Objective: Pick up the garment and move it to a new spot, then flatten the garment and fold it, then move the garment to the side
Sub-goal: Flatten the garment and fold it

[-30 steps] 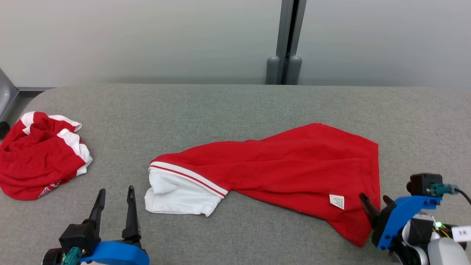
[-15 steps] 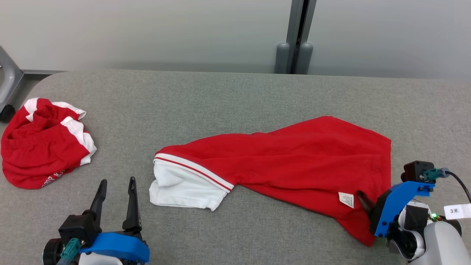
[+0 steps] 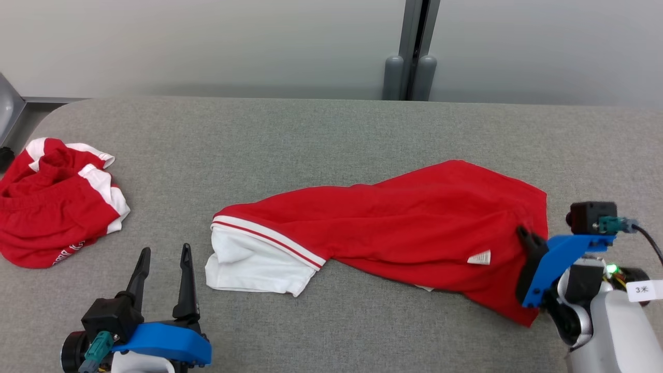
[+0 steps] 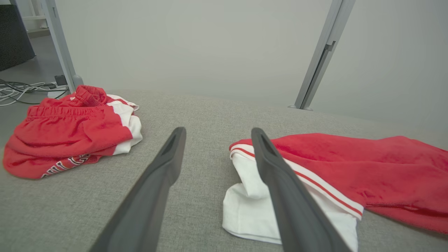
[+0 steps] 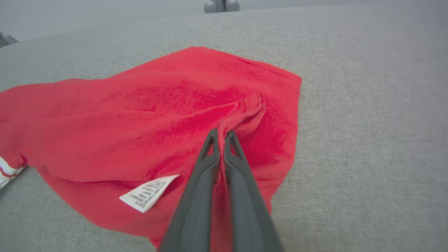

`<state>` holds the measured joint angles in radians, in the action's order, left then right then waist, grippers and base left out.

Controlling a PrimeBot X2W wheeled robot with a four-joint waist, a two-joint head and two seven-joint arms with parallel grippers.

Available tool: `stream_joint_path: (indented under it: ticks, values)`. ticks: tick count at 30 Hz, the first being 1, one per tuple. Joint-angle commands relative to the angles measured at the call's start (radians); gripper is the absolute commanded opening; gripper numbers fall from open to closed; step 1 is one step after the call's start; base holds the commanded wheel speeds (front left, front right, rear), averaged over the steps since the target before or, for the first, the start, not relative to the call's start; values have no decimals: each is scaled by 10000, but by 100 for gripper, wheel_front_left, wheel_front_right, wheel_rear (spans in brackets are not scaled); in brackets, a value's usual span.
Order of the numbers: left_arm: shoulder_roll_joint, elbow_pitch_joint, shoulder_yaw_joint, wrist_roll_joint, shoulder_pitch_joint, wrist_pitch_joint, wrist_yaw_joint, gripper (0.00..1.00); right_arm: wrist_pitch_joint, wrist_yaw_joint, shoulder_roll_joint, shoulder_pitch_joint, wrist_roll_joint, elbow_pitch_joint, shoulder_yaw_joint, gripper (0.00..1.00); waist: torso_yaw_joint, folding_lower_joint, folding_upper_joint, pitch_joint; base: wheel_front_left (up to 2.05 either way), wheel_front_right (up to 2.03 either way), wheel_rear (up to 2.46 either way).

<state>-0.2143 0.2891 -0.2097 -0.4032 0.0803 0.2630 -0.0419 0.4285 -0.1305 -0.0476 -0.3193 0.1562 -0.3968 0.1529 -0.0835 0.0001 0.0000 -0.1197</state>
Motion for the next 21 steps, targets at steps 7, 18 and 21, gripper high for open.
stream_joint_path:
  ticks: [7, 18, 21]
  values:
    - [50, -47, 66, 94, 230, 27, 61, 100, -1913, -5, -33, -1260, -741, 912, -530, 0, 41, -1, 0, 3, 0, 0, 0]
    - [135, -19, 122, 102, 46, 26, 86, 100, -2341, -2, -409, -707, -766, 1576, -2078, 0, 50, -1, 0, 137, 0, 0, 0]
    - [157, -2, 123, 102, -39, 27, 104, 100, -1900, -3, -588, 387, -589, 2114, -2318, 0, 81, -1, 0, 214, 0, 0, 0]
